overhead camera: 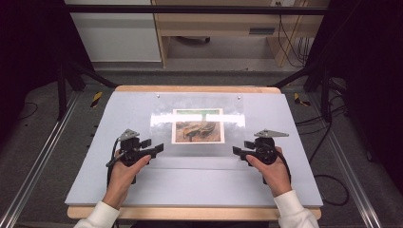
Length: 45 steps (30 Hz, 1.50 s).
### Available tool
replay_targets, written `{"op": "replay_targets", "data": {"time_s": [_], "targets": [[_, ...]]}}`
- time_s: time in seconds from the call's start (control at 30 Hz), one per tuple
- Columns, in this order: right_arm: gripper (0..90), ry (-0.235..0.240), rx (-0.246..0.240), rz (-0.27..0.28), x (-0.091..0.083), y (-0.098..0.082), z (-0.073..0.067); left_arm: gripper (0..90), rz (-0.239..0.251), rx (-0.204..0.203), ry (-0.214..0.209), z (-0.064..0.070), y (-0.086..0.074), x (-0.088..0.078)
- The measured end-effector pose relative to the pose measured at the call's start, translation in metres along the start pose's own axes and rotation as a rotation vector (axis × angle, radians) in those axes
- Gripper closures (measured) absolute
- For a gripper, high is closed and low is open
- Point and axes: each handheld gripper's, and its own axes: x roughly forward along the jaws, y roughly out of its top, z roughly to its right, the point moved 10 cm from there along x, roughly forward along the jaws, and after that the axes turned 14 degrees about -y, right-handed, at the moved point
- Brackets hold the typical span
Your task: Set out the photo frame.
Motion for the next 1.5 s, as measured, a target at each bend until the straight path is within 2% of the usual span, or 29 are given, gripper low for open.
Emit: {"op": "replay_targets", "data": {"time_s": [0.17, 0.6, 1.5], "targets": [[40.1, -0.009, -0.018, 0.009, -0.002, -0.001, 0.000, 35.2, 0.007, -0.002, 0.009, 0.002, -0.001, -0.002], [45.7, -0.008, -0.009, 0.013, -0.008, -0.004, 0.000, 40.8, 0.022, -0.016, 0.014, 0.005, -0.004, -0.007], [53.7, -0.020, -0.037, 0.018, -0.018, -0.012, -0.001, 46.6, 0.028, 0.000, 0.021, 0.010, -0.011, -0.016]]}}
